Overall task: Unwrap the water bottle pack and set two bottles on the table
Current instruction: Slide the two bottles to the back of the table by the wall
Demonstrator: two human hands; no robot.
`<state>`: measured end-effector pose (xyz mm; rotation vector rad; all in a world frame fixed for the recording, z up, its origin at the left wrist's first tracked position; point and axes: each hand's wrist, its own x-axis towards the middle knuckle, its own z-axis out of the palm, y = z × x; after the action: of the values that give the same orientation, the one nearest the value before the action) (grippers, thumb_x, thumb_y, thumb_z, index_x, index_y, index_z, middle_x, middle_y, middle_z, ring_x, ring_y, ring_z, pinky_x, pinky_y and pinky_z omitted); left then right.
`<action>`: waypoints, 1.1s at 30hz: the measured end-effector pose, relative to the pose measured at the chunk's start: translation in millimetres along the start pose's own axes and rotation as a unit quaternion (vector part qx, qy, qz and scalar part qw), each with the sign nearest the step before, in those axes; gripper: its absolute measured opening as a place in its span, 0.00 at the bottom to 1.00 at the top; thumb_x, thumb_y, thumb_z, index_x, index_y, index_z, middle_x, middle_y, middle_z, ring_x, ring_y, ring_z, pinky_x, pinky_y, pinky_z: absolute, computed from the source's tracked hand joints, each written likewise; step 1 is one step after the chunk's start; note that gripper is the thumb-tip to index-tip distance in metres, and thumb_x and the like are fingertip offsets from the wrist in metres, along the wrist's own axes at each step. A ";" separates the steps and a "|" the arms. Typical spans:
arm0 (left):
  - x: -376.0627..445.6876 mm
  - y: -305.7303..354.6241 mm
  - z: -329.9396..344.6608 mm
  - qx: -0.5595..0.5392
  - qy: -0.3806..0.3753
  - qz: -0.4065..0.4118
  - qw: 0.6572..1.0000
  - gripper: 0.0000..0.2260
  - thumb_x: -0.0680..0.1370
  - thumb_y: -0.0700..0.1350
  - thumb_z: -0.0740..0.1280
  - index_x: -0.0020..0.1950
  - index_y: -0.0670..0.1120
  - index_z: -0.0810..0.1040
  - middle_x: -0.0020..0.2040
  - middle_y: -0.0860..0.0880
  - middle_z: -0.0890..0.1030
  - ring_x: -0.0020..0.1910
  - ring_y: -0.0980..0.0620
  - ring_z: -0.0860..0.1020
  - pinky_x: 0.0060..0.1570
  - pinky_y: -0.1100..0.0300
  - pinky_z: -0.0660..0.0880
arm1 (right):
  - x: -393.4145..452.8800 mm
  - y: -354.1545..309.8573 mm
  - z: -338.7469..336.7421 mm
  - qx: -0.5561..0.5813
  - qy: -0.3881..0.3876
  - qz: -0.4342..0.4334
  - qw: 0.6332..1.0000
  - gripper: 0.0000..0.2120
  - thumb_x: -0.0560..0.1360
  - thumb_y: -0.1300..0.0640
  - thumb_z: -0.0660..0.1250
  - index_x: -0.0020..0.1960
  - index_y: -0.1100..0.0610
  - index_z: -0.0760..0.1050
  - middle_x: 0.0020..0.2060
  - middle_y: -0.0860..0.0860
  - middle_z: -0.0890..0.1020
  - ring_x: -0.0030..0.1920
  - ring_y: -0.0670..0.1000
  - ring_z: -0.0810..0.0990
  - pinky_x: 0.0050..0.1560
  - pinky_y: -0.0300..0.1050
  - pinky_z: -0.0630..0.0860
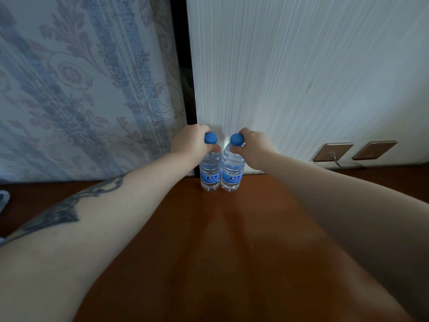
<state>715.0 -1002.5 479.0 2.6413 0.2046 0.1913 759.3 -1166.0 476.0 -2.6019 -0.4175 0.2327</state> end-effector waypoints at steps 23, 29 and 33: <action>3.5 -0.1 3.8 -0.008 -0.005 0.004 1.000 0.16 0.71 0.52 0.73 0.53 0.45 0.79 0.49 0.46 0.82 0.47 0.47 0.79 0.46 0.49 0.77 | 9.9 -0.3 2.2 0.011 0.002 0.010 1.000 0.16 0.77 0.51 0.66 0.60 0.58 0.71 0.51 0.56 0.79 0.43 0.54 0.76 0.38 0.47 0.70; 1.0 -1.1 8.3 -0.001 0.017 0.009 1.000 0.14 0.72 0.51 0.72 0.53 0.45 0.78 0.49 0.47 0.82 0.47 0.47 0.79 0.46 0.48 0.77 | 8.7 2.7 3.6 0.031 0.007 0.005 0.999 0.16 0.77 0.51 0.66 0.60 0.58 0.71 0.46 0.53 0.76 0.41 0.53 0.74 0.37 0.46 0.68; 1.4 -2.5 7.6 -0.012 0.023 0.012 1.000 0.17 0.72 0.50 0.74 0.57 0.45 0.77 0.52 0.47 0.82 0.50 0.47 0.80 0.48 0.50 0.78 | 6.5 4.1 7.4 0.063 0.022 0.009 0.998 0.17 0.76 0.51 0.67 0.60 0.58 0.71 0.49 0.55 0.79 0.43 0.53 0.75 0.39 0.46 0.71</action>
<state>717.4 -1003.5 471.4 2.6178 0.1851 0.2598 764.6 -1164.0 467.0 -2.4836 -0.3516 0.2017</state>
